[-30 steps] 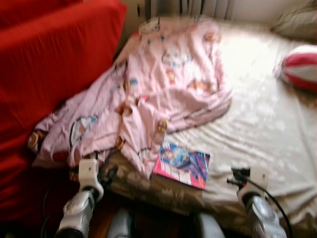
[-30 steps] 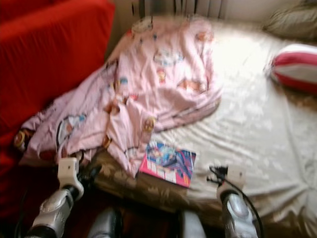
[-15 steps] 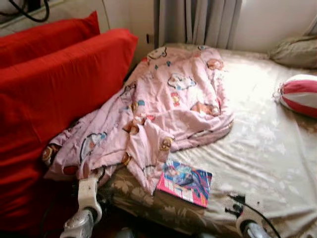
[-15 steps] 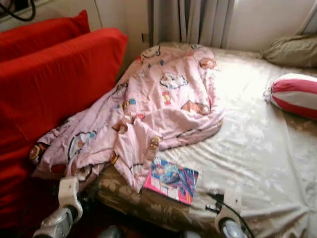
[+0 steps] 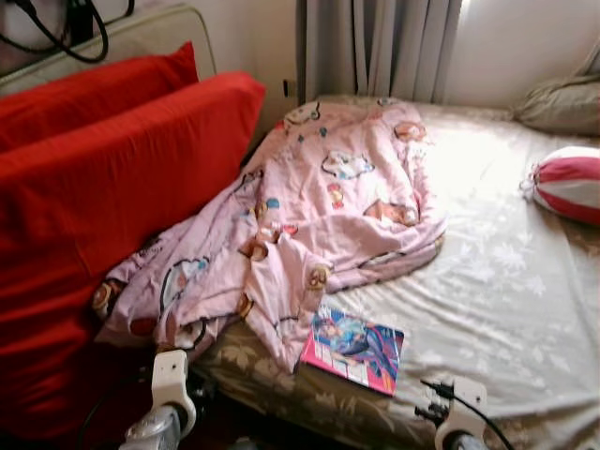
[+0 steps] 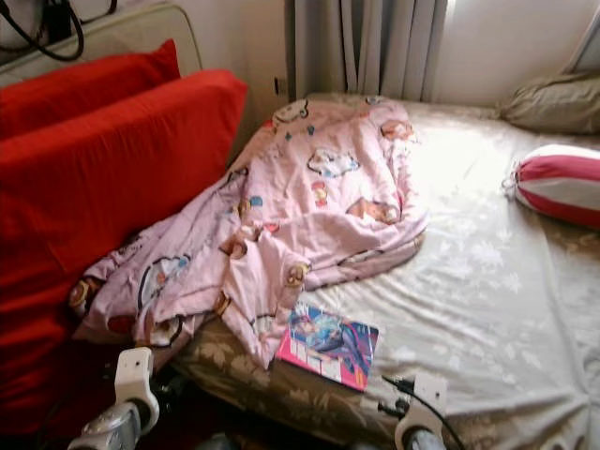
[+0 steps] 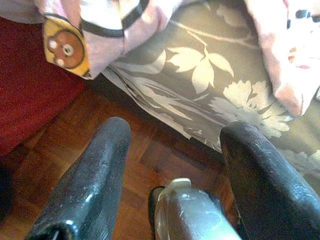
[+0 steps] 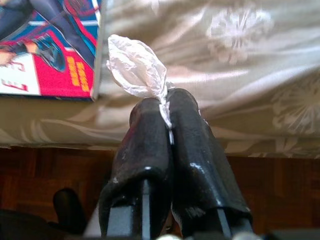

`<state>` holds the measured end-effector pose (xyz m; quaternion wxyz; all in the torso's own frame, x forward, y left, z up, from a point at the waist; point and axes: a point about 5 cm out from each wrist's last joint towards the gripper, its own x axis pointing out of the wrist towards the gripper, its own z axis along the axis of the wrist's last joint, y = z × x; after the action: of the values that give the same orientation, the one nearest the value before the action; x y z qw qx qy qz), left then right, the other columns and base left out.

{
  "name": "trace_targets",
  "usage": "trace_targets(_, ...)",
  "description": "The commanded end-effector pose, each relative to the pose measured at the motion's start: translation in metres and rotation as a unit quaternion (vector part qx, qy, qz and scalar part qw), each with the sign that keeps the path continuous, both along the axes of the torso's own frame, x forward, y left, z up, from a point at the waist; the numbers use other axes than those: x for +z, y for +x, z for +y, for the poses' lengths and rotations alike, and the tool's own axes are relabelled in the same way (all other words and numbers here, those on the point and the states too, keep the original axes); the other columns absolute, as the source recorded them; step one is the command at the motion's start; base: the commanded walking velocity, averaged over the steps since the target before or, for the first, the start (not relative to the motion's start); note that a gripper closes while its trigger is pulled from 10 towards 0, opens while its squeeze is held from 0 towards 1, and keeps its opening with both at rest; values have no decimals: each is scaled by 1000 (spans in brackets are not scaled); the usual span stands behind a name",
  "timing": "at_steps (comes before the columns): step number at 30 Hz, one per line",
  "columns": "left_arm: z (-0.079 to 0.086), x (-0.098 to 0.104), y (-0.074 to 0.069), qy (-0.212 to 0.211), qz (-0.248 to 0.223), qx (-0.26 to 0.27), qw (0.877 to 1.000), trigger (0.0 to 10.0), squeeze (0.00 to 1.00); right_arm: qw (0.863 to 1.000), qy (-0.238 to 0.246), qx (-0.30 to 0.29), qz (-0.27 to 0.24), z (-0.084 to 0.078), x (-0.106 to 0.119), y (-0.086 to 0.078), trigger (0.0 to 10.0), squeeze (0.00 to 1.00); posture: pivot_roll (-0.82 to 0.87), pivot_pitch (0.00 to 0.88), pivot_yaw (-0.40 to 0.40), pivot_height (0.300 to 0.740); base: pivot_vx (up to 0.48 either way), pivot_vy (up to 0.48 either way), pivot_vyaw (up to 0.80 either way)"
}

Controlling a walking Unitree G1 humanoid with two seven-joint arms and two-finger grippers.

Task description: Clean up the room

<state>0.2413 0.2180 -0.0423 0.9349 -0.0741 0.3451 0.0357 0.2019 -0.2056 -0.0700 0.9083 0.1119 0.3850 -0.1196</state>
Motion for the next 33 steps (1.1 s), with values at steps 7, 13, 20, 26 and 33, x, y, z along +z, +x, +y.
trace_targets(7, 0, -2, -1, -1, 8, 12, 1000, 10000, 0, 1000, 1, -28, 6, -12, 0, -4, 10000, 0, -12, 0, 11, 740, 0, 0, 0)
trace_targets(13, -10, -4, -1, -14, 12, 19, 1000, 10000, 0, 999, -8, -34, 15, -21, 1, -3, 10000, 0, -16, 0, -27, 740, 0, 0, 0)
trace_targets(20, -16, -8, -5, -18, 23, 17, 999, 10000, 0, 999, -5, -39, 9, -26, 5, 1, 10000, 0, -39, 0, -31, 740, 0, 0, 0)
trace_targets(26, -14, -9, -7, -16, 26, 17, 999, 10000, 0, 999, -6, -43, 24, -31, 2, -6, 10000, 0, -33, 0, -28, 740, 0, 0, 0)
trace_targets(33, -11, -10, -9, -8, 32, 13, 999, 10000, 0, 997, 5, -70, 20, -35, 3, -6, 10000, 0, -33, 0, -20, 740, 0, 0, 0)
